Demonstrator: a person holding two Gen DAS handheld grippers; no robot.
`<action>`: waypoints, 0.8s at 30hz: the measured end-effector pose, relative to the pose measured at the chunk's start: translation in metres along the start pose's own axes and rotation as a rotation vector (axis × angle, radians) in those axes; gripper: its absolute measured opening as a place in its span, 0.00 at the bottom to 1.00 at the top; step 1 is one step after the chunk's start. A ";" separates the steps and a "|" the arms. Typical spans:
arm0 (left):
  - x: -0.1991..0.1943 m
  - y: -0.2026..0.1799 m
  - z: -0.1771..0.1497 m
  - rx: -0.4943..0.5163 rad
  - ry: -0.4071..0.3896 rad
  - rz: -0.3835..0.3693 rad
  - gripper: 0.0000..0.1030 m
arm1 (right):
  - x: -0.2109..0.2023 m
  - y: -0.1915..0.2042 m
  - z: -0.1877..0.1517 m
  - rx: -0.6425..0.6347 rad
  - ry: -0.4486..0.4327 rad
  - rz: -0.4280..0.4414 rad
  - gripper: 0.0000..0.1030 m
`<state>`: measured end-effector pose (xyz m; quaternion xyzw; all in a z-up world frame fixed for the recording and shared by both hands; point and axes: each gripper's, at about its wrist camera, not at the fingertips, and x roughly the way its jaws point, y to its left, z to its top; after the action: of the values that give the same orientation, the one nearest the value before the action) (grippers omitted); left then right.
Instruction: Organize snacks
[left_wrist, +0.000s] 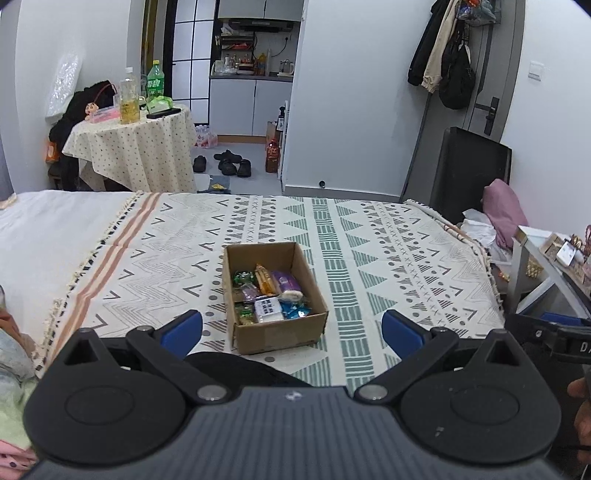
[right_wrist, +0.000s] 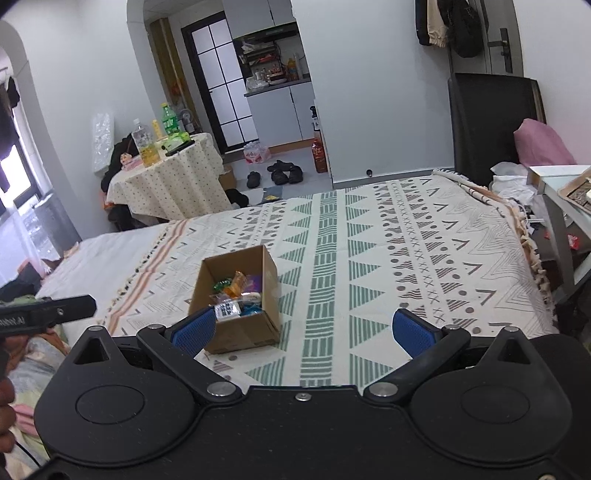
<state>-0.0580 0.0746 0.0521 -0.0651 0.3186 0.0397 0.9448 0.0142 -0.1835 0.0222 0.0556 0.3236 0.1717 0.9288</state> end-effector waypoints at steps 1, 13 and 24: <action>-0.001 0.001 -0.001 0.001 -0.001 0.001 1.00 | -0.001 0.000 -0.002 -0.003 0.001 0.000 1.00; -0.004 0.005 -0.006 -0.001 0.008 0.000 1.00 | -0.004 -0.002 -0.011 -0.006 -0.006 0.000 1.00; -0.002 0.005 -0.006 -0.005 0.013 0.006 1.00 | -0.005 0.004 -0.011 -0.030 -0.015 0.010 1.00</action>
<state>-0.0638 0.0783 0.0482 -0.0668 0.3248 0.0427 0.9424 0.0022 -0.1815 0.0172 0.0443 0.3136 0.1806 0.9312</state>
